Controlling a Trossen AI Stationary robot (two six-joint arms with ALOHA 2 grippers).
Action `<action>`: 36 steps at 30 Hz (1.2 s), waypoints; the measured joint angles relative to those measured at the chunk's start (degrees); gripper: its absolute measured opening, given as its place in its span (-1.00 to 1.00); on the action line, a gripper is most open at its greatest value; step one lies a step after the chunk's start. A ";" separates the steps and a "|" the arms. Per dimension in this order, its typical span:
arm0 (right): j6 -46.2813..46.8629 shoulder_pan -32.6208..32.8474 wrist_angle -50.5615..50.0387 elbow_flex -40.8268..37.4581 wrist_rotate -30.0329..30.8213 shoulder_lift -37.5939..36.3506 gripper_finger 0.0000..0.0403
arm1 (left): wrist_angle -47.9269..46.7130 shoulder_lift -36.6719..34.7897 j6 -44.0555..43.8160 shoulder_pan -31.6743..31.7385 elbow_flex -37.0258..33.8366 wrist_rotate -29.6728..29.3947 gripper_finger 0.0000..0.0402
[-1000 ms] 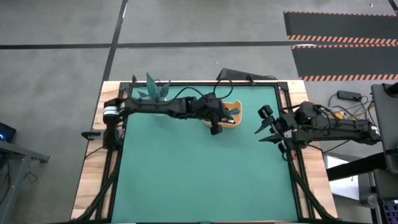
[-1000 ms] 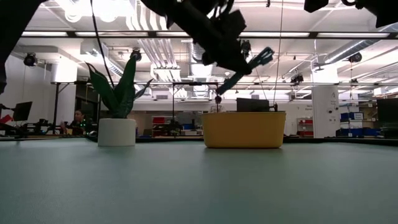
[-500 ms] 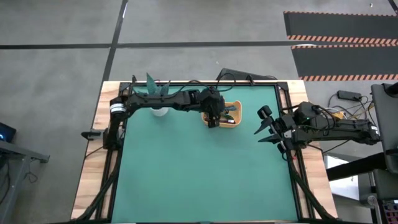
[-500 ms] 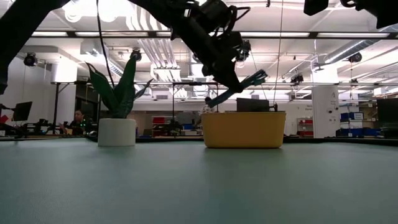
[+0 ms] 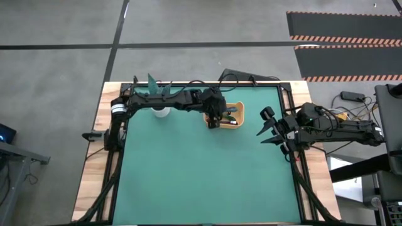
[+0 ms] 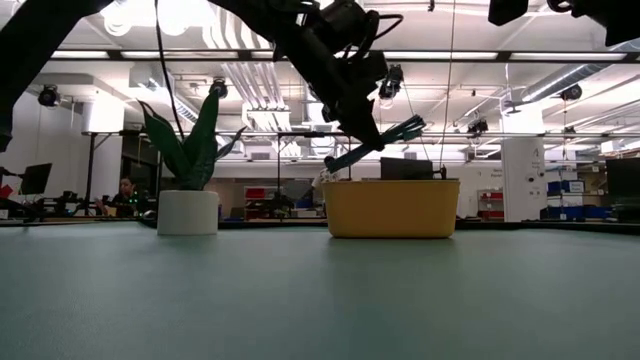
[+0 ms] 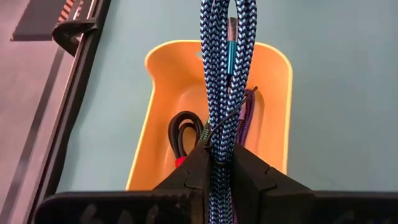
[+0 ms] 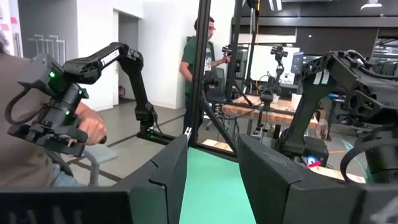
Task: Pick and place USB-C Cables
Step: Put the blue charger cable into the yellow bin
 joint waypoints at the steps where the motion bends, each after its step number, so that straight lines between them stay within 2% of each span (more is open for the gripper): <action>1: 0.00 0.00 -0.16 0.00 0.00 0.00 -0.35 | 0.12 0.00 0.01 -0.01 -0.10 0.01 -0.89; 16: 0.07 0.00 -0.65 0.00 0.02 0.00 -0.37 | 9.39 0.00 -0.15 -0.02 -0.90 0.03 -0.89; 36: 0.10 0.00 -1.90 0.00 0.02 0.01 -0.37 | 10.48 4.22 0.26 -0.02 -0.97 0.09 -0.89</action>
